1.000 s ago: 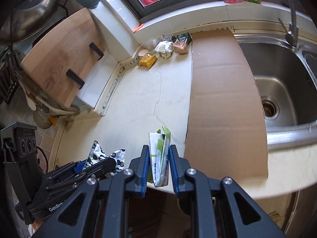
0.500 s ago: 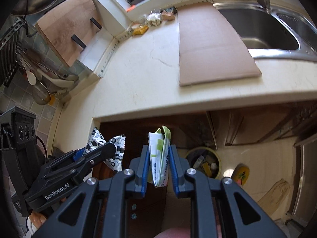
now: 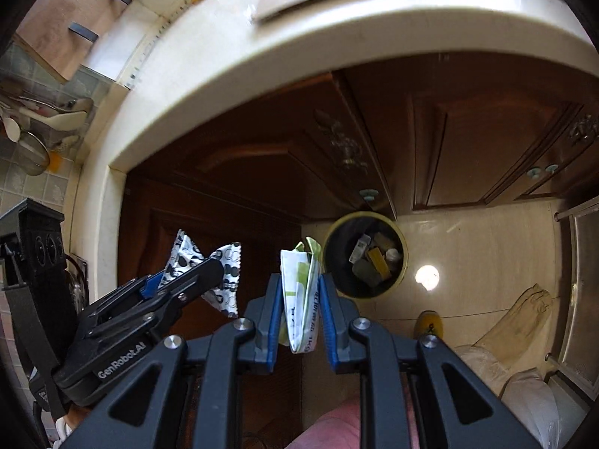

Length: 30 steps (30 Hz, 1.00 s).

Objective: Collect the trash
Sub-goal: 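Carry the wrapper and green packet down over the floor trash bin, then open both tools to drop the wrapper and packet into the bin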

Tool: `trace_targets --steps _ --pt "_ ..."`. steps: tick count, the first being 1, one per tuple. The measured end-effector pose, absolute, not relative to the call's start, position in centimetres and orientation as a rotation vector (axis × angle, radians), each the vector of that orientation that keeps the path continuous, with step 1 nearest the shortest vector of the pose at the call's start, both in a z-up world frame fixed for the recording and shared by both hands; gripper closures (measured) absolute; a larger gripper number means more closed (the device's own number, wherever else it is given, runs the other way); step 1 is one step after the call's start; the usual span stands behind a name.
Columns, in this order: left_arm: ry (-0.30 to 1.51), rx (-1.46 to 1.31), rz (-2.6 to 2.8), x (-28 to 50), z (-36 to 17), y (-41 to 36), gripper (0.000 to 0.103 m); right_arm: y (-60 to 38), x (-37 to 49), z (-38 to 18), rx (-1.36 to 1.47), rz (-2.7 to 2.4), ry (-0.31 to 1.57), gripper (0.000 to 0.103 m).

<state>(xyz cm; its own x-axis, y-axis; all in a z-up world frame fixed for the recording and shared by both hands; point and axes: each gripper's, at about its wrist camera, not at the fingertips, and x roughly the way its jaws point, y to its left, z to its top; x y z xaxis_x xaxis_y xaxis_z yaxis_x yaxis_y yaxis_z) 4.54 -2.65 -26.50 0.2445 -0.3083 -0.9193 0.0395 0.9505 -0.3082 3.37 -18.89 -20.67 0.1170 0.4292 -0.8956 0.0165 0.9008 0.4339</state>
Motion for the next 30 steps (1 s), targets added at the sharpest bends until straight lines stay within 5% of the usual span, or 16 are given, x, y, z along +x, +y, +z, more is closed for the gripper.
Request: trace_targets --steps 14,25,30 --pt "1.392 -0.299 -0.149 4.8 -42.9 -2.4 0.068 -17.7 5.1 -39.2 0.347 0.337 1.532 0.078" --pt "1.425 -0.269 -0.135 4.9 -51.2 -3.3 0.068 -18.4 5.4 -48.0 0.386 0.329 1.572 0.066" --pt "1.424 -0.288 -0.104 4.8 -51.8 -3.5 0.031 -18.6 5.1 -48.9 0.429 0.323 1.579 0.056"
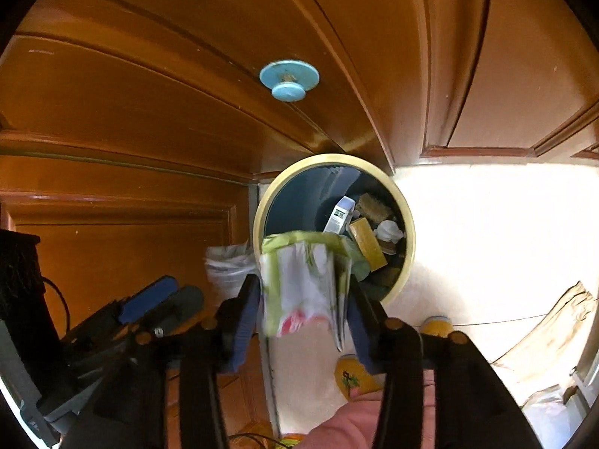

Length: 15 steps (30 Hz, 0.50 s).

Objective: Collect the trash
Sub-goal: 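Open both tools to drop the wrapper and packet into the bin, then raise both open tools back up over the counter trash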

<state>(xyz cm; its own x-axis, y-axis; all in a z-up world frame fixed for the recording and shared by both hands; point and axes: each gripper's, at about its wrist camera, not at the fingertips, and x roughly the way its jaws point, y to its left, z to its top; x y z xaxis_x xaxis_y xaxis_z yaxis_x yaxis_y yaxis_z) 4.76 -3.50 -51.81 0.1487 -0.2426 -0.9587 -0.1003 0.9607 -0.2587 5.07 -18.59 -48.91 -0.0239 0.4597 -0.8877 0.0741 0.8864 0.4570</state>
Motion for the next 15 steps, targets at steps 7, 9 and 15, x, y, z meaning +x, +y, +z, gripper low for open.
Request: trace_targets --steps 7,9,15 --pt "1.416 -0.27 -0.076 4.3 -51.3 -2.4 0.02 -18.2 4.7 -47.9 0.395 0.282 1.537 0.055" --pt "1.417 -0.267 -0.07 4.2 -50.8 -2.0 0.015 -18.2 4.6 -47.3 0.385 0.28 1.539 0.055" --pt "1.413 -0.246 -0.073 3.8 -48.3 -1.6 0.014 -18.2 3.9 -44.3 0.362 0.27 1.536 0.055"
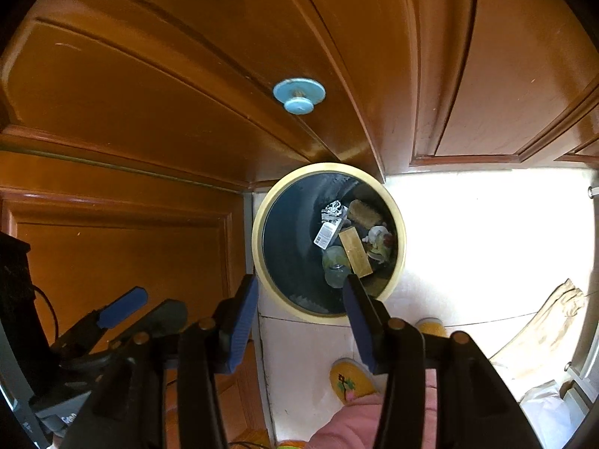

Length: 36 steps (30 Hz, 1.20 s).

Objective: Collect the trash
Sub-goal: 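Raise both open tools back up over the counter trash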

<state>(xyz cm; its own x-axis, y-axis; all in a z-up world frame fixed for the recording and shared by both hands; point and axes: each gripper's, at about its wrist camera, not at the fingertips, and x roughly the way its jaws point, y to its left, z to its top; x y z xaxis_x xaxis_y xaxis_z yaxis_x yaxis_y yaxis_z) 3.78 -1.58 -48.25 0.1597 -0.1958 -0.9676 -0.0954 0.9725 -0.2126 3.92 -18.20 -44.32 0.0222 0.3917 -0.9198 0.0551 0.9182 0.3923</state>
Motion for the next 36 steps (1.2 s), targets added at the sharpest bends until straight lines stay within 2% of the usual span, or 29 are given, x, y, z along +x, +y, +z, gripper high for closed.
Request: trace_targets --steps 11,15,27,36 --pt "1.381 -0.204 -0.09 2.3 -39.1 -0.9 0.013 -18.1 2.6 -36.9 0.354 0.256 1.526 0.055" --pt "1.359 -0.21 -0.109 1.6 -35.1 -0.7 0.009 -18.1 2.3 -33.3 0.356 0.262 1.504 0.055" --pt "1.227 -0.231 -0.13 -0.3 -21.3 -0.2 0.009 -18.5 1.4 -21.6 0.332 0.299 1.389 0.055" --pt "1.145 -0.188 -0.132 -2.8 -13.0 0.6 0.008 -18.5 -0.3 -13.6 0.291 0.324 1.288 0.055"
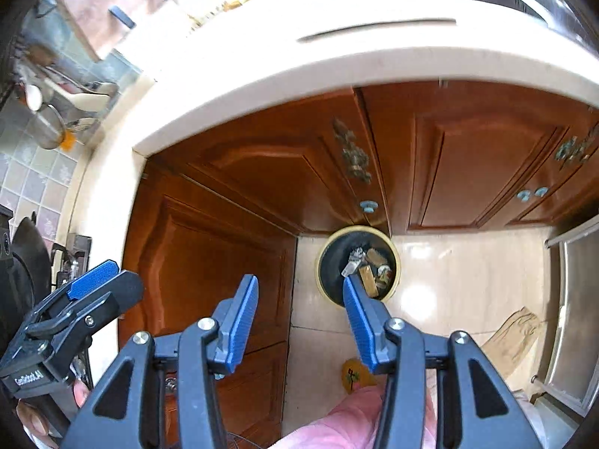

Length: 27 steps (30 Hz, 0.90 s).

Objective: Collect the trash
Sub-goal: 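Raise both open tools back up over the counter trash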

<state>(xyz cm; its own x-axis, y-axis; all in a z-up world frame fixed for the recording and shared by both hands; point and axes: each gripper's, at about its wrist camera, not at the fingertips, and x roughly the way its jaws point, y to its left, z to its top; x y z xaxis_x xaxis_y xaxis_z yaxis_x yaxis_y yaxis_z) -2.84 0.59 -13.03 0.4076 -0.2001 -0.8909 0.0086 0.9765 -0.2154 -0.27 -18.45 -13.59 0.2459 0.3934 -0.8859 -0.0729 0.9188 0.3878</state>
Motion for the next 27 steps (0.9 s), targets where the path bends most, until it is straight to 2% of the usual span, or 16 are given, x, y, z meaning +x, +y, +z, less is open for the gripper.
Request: trace_targets --steps 15,25,27 --pt "0.933 -0.138 -0.156 -5.0 -1.1 2.1 0.008 -17.2 -1.1 -2.5 0.283 0.354 1.081 0.054" --pt "0.772 -0.038 -0.147 -0.9 6.3 1.5 0.008 -17.6 3.6 4.1 0.262 0.354 0.946 0.048" --pt "0.75 -0.024 -0.142 0.7 7.5 1.2 0.008 -17.8 5.5 5.1 0.259 0.355 0.93 0.043"
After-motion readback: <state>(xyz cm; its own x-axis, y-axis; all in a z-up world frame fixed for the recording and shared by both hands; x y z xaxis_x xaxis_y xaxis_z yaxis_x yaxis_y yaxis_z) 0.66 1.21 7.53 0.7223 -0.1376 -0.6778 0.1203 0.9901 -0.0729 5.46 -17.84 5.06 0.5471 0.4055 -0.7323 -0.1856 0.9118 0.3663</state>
